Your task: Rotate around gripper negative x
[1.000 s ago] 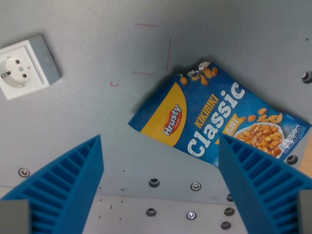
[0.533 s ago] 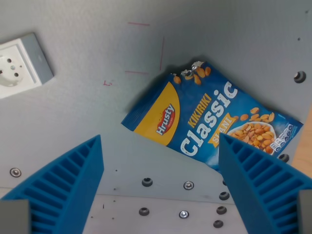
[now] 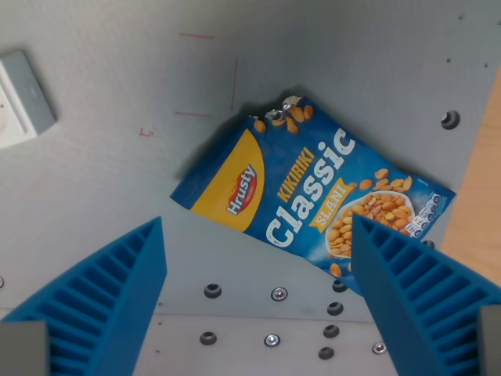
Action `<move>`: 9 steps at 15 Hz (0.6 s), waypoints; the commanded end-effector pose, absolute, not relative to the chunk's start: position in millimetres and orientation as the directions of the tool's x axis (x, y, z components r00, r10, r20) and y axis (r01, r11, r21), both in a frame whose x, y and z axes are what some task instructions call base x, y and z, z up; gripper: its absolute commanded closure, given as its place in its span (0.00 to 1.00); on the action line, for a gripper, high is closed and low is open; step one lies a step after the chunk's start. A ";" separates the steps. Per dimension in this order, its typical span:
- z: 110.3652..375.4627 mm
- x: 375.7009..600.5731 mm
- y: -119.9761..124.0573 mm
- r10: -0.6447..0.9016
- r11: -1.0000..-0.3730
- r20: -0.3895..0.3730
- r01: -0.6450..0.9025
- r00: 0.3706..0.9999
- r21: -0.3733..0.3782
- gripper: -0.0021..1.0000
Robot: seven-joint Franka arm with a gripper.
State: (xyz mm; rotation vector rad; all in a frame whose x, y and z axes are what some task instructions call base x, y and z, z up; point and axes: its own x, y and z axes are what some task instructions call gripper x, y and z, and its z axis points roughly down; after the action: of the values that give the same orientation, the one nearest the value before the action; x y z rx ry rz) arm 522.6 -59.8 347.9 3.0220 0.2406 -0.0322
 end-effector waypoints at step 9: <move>348.1 521.2 -56.9 0.142 -0.903 -0.010 0.133 0.990 0.409 0.00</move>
State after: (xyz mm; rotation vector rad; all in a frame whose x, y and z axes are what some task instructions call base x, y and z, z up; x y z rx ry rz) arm 524.2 -60.0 349.6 2.9129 0.2360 -0.0365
